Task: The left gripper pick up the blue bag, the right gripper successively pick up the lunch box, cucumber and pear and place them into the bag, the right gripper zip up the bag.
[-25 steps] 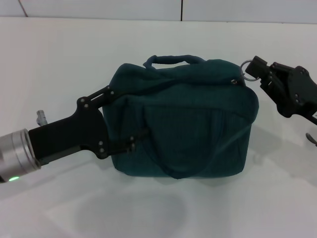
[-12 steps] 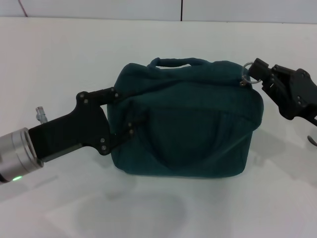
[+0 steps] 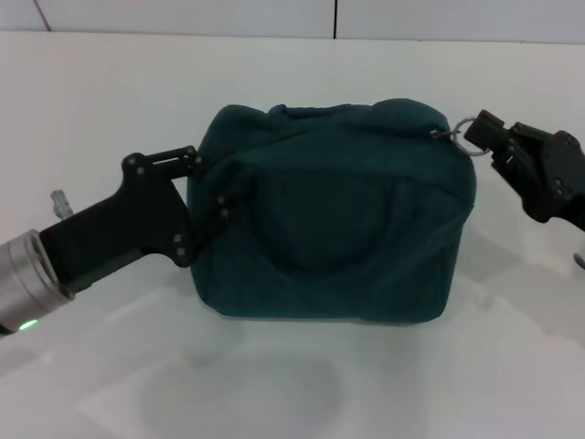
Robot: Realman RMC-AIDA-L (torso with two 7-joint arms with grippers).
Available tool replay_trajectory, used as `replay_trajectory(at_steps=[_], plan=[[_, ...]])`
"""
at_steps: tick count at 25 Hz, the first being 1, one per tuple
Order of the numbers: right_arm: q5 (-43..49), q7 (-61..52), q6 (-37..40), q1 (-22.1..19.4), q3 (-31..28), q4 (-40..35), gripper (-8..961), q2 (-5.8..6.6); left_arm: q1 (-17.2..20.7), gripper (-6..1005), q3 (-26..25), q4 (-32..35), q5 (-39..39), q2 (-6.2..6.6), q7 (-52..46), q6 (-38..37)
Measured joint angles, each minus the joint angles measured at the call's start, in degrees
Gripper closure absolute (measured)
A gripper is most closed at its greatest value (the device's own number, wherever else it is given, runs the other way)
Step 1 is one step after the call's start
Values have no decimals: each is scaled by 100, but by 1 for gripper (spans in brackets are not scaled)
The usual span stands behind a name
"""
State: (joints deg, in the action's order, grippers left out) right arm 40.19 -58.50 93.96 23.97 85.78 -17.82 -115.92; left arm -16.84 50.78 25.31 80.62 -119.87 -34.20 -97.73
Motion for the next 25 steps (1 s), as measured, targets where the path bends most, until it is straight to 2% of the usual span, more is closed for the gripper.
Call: replay_trajectory(at_steps=[21,23,25], plan=[[-234,42,-46,-70,-9,147,942,26,234,806,-16,-186,-481,9,277,-36],[-238,47,-58,-67,-9,147,942,26,210,953,14,-189,-416,9,278,-41],[-240,50,-83,-51,-9,148,942,26,193,951,19,-189,-409,8,282,-53]])
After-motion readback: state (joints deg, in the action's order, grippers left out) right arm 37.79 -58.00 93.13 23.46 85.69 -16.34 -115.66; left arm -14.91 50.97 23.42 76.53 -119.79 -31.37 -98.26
